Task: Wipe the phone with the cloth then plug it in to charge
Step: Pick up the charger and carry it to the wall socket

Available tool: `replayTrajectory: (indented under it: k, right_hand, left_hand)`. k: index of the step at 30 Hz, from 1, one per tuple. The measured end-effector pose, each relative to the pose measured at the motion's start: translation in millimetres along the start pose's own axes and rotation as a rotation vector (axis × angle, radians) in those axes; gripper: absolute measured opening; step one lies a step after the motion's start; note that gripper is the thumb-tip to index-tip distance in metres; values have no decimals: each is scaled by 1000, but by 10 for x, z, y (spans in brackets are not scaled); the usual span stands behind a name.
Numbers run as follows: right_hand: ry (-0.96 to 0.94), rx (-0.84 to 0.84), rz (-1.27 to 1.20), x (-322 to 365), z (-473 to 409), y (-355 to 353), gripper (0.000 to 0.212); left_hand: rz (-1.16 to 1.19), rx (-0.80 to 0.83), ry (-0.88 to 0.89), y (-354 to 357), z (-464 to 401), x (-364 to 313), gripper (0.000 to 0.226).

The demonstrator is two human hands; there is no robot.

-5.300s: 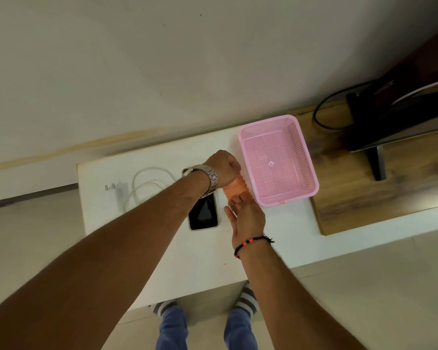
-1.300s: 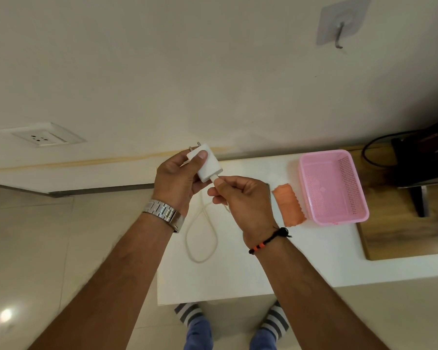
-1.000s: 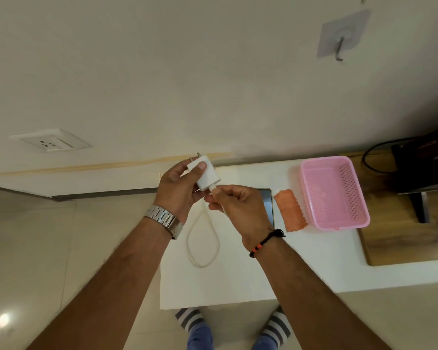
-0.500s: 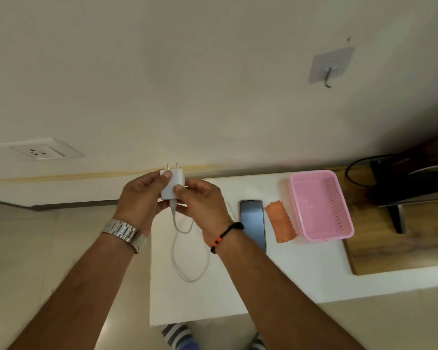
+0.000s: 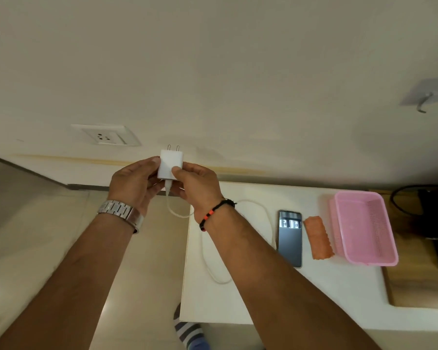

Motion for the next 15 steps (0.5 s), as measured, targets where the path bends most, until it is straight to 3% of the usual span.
replayTrajectory:
  k: [8,15]
  right_hand:
    - [64,30,85,-191,-340,633,18]
    - [119,66,133,-347,-620,1172,28]
  left_hand:
    - [47,-131,-16,-492,-261,-117,26]
    - [50,-222,-11,-868,-575,-220,27]
Point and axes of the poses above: each hand's wrist, its own z-axis away from the middle knuckle, its own y-axis out of the palm, x = y × z, the point moved 2 cm from there along -z, towards the middle knuckle, and after that the axes turned 1 degree about y, right-handed, at the moved point
